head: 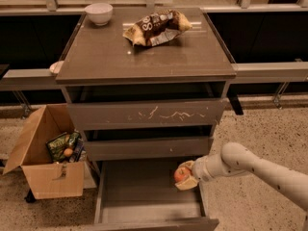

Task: Place apple into bottom drawer

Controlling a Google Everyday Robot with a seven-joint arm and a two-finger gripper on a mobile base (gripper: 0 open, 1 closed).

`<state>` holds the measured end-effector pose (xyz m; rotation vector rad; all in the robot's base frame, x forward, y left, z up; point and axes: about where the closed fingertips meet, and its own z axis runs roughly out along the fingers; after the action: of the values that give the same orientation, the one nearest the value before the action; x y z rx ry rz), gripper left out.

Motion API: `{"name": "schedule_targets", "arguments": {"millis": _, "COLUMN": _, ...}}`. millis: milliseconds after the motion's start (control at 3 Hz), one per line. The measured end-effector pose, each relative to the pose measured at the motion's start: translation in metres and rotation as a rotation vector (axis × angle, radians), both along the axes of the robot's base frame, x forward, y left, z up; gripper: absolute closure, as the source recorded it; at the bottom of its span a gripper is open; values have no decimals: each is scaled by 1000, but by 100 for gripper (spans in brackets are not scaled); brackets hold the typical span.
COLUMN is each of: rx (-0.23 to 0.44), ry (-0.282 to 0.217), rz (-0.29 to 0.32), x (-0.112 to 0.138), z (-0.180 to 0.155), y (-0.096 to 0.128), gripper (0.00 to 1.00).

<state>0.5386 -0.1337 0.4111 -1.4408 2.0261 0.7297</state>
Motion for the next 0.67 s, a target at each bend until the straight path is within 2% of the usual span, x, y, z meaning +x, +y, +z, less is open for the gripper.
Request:
{"name": "schedule_targets", "arguments": {"millis": 333, "rx": -17, "ry": 9, "rz": 77, "x": 6, "z": -54, "y": 2, "gripper": 100}}
{"name": "schedule_targets", "arguments": {"millis": 667, "rx": -7, "ry": 38, "rz": 133, "x": 14, "z": -128, "y": 5, "gripper": 100}}
